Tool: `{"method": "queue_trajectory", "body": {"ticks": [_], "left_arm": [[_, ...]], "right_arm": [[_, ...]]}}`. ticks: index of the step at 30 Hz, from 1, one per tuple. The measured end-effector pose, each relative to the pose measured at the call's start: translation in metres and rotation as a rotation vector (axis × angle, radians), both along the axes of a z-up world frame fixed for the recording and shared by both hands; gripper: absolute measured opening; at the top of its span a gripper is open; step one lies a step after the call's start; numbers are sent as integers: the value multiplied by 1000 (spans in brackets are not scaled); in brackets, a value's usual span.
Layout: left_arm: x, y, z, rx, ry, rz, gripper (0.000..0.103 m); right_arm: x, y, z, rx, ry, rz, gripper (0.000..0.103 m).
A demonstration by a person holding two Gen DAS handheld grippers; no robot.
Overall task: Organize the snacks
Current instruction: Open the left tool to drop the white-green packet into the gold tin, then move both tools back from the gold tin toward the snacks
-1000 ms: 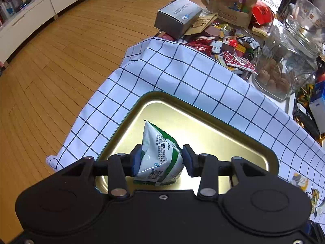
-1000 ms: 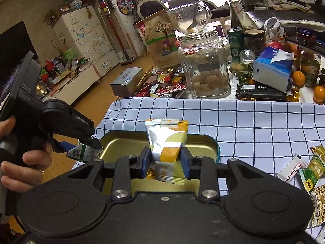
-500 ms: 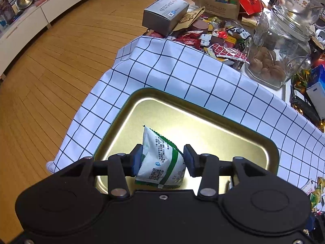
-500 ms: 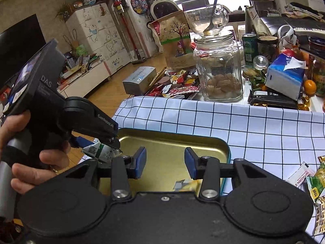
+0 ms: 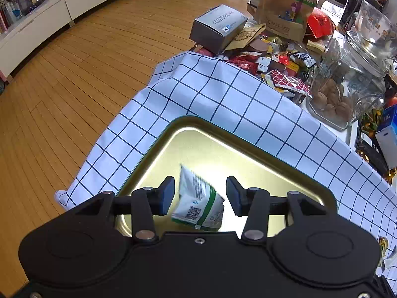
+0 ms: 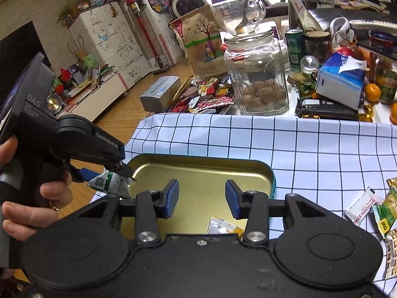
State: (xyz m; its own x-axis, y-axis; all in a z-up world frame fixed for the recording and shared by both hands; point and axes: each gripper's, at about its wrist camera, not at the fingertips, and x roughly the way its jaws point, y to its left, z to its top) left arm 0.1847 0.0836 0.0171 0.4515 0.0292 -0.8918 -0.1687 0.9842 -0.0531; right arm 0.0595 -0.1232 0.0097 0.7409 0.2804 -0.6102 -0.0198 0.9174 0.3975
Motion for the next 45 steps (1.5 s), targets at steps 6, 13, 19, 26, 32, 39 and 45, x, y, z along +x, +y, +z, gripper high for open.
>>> {"method": "queue_trajectory", "body": {"ticks": [6, 13, 19, 26, 32, 39, 45], "left_arm": [[2, 4, -3, -21, 18, 6, 54], [-2, -8, -2, 34, -4, -9, 54], [-5, -17, 1, 124, -46, 7, 54], [-6, -20, 11, 89, -65, -43, 54], [-7, -15, 14, -26, -27, -30, 50], [-18, -12, 27, -75, -107, 6, 49], [-29, -19, 34, -79, -204, 23, 50]], "right_arm": [[-3, 5, 1, -26, -17, 14, 44], [-4, 8, 1, -42, -15, 19, 44], [-3, 7, 0, -51, -7, -3, 54], [-2, 7, -3, -72, 10, -21, 60], [-8, 12, -1, -133, -37, -39, 62], [-13, 16, 1, -203, -80, -50, 62], [-17, 13, 4, -211, -91, -62, 62]]}}
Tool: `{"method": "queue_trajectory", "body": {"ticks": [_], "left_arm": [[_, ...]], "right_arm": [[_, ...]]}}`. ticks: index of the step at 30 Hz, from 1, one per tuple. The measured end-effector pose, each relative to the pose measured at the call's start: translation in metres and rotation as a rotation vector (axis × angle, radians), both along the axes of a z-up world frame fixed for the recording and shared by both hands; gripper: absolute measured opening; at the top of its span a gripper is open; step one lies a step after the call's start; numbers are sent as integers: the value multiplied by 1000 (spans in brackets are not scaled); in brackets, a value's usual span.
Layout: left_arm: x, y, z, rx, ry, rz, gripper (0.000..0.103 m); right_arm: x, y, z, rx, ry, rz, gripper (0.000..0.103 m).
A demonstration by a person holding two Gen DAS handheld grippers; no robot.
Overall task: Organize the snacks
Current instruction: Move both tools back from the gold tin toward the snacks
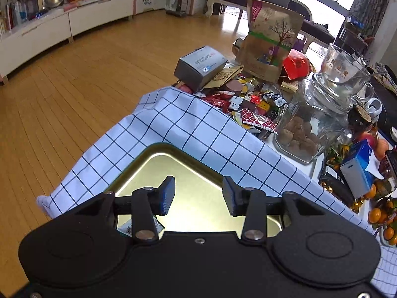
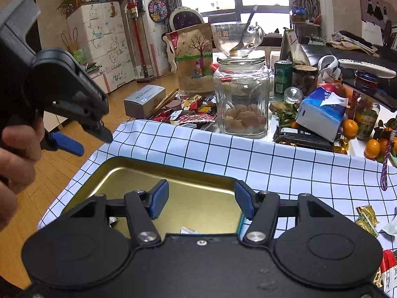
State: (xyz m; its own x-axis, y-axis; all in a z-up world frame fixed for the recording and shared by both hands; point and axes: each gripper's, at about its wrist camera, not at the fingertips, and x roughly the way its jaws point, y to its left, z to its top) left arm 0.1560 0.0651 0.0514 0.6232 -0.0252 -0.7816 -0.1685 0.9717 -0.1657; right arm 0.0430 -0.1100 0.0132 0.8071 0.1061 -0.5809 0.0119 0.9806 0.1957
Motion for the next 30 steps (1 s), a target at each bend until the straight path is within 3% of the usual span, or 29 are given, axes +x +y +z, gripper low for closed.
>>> {"method": "queue_trajectory", "body": {"ticks": [5, 9, 16, 23, 30], "left_arm": [[-5, -11, 4, 10, -54, -20, 50], [-9, -21, 4, -46, -94, -3, 50], [-9, -47, 1, -107, -71, -76, 50], [-18, -94, 1, -14, -112, -208, 50], [-27, -139, -2, 14, -112, -342, 50]], "right_arm": [[-2, -4, 2, 7, -1, -18, 62], [-5, -11, 3, 23, -14, -26, 62], [-8, -29, 2, 21, -21, -58, 62], [-11, -60, -7, 51, 34, -116, 61], [-21, -98, -5, 57, 30, -190, 61]]}}
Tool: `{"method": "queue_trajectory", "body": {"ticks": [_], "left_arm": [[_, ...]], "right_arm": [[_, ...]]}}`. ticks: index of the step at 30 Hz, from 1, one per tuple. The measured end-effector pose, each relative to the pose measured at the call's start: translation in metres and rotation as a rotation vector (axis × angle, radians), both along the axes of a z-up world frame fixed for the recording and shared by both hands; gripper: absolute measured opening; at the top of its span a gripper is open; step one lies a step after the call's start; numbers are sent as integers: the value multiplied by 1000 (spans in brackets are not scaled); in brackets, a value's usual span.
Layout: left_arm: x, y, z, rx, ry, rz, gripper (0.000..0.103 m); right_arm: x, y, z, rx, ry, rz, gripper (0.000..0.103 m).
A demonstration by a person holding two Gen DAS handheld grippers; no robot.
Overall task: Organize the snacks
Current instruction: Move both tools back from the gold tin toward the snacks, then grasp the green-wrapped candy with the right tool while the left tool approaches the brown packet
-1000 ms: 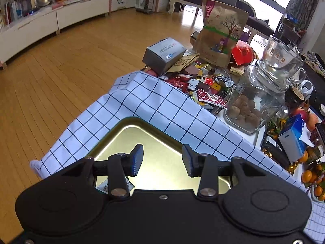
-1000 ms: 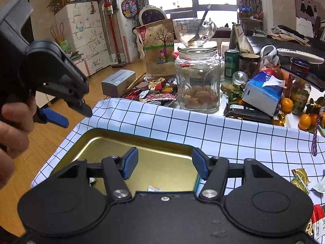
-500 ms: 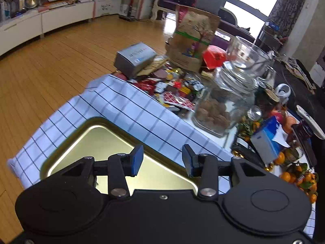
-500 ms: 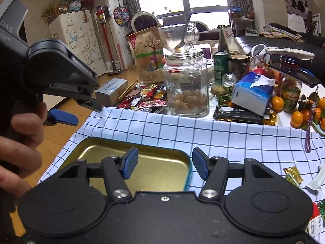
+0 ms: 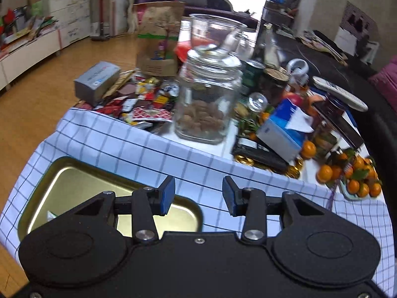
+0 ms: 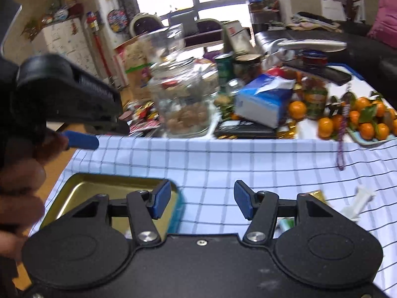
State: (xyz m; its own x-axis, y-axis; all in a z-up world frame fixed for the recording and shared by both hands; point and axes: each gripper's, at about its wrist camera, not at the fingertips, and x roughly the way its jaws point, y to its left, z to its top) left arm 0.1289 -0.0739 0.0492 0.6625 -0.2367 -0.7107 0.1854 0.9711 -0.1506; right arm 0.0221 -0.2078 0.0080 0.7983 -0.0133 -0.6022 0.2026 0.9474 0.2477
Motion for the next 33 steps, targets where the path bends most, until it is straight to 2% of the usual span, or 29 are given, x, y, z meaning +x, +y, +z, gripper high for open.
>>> {"method": "queue_trajectory", "body": {"ticks": [5, 11, 22, 27, 30, 33], "left_arm": [[-12, -32, -8, 48, 3, -121, 50], [-26, -62, -22, 102, 48, -251, 50], [-35, -97, -56, 196, 177, -315, 50], [-42, -107, -69, 215, 225, -354, 50], [-49, -112, -75, 250, 218, -389, 50], [-53, -114, -82, 263, 245, -411, 50]], "right_arm": [[-9, -35, -2, -34, 25, -59, 61], [-27, -91, -14, 22, 89, -161, 60], [-59, -157, -44, 77, 219, -364, 55], [-72, -172, -60, 75, 272, -356, 49], [-78, -170, -67, 75, 293, -302, 49], [-83, -161, -72, 21, 302, -243, 48]]}}
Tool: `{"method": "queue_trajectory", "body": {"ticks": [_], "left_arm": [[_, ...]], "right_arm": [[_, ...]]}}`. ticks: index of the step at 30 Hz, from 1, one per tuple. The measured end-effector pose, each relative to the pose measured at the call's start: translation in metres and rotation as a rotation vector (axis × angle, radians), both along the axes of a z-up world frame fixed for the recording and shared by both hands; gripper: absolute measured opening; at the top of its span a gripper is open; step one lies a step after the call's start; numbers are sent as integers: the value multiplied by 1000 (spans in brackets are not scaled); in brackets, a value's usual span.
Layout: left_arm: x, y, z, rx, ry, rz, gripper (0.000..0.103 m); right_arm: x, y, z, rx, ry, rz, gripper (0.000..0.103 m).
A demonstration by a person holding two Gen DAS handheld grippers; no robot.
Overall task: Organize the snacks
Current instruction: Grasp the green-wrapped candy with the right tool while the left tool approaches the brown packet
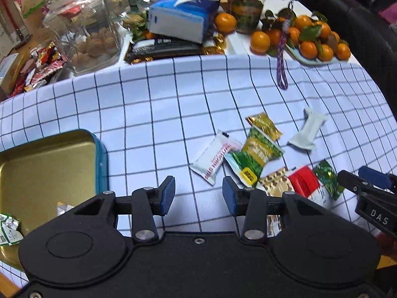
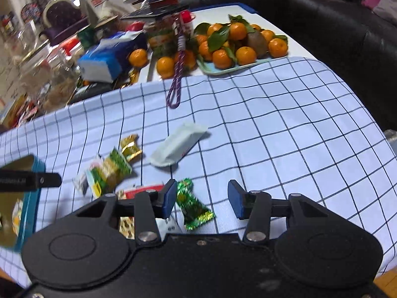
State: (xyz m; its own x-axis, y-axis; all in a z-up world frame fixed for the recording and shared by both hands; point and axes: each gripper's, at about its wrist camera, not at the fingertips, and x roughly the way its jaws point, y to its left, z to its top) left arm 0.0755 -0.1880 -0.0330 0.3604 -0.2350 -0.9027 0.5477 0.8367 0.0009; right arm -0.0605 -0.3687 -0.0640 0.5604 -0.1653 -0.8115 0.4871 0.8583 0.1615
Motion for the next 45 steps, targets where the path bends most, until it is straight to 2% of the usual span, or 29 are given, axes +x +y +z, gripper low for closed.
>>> {"method": "queue_trajectory", "body": {"ticks": [4, 8, 18, 23, 27, 31, 38, 45], "left_arm": [[-1, -1, -5, -3, 49, -13, 50], [-3, -3, -6, -5, 50, -23, 50], [-5, -3, -9, -18, 96, -45, 50], [-6, -4, -10, -19, 112, -58, 50], [-10, -7, -11, -17, 116, -90, 50], [-15, -12, -12, -12, 119, -109, 50], [-17, -25, -16, -29, 159, -115, 50], [-17, -34, -19, -45, 188, -103, 50]], "right_arm": [[-2, 11, -2, -58, -1, 69, 47], [-2, 12, -4, -28, -13, 93, 46], [7, 6, -21, 13, 34, 69, 42], [12, 16, -24, -46, 52, 97, 30], [12, 18, -24, -69, 56, 107, 29], [11, 16, -23, -63, 46, 91, 22], [9, 4, -19, -60, 34, 3, 22], [7, 3, -16, -55, 24, -6, 22]]}}
